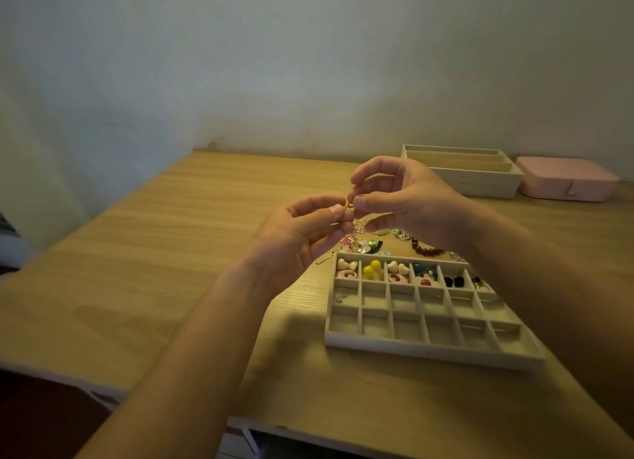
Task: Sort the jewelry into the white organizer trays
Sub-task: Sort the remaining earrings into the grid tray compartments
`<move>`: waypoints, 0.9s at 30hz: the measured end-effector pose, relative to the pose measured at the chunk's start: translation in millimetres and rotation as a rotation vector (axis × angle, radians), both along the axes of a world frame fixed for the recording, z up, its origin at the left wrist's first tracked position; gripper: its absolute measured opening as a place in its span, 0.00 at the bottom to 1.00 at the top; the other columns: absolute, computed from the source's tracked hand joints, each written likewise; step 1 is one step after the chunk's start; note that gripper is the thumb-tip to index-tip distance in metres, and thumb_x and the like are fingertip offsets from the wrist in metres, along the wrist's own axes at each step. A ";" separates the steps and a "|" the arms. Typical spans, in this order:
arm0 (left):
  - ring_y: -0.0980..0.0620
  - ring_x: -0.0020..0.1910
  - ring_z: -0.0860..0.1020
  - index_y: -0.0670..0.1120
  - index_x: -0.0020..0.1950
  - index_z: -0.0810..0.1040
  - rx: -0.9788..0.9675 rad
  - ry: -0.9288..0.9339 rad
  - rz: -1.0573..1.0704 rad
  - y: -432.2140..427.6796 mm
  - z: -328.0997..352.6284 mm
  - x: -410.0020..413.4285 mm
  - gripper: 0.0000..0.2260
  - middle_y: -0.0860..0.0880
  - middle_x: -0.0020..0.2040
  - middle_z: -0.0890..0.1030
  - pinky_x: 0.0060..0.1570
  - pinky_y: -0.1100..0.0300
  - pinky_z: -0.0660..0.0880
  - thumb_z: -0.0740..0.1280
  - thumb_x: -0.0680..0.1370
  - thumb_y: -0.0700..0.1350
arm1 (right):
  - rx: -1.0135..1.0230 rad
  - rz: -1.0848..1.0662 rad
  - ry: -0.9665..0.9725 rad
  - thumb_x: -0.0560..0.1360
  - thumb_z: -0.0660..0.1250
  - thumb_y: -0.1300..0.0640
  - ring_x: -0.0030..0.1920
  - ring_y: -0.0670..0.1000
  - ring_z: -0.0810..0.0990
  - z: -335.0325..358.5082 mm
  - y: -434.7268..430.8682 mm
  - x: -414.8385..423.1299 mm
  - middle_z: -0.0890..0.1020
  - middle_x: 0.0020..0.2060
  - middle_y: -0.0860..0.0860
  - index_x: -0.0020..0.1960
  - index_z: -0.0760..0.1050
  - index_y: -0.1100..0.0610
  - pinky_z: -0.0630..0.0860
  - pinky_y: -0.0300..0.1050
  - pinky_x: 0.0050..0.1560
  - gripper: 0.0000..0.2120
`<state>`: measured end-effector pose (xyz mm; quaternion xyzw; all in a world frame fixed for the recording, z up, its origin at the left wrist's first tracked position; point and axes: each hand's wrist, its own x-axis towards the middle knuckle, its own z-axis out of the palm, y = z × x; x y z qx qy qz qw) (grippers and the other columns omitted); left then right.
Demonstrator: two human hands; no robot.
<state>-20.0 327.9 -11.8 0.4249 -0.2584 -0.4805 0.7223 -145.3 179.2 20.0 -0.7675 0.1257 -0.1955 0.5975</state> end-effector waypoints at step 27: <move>0.53 0.33 0.83 0.42 0.44 0.78 0.237 -0.566 0.155 16.4 -29.2 -13.4 0.09 0.43 0.35 0.85 0.35 0.63 0.78 0.76 0.71 0.32 | -0.252 0.055 0.388 0.73 0.76 0.64 0.40 0.45 0.85 -18.2 18.8 -0.4 0.87 0.41 0.50 0.52 0.82 0.55 0.81 0.36 0.42 0.10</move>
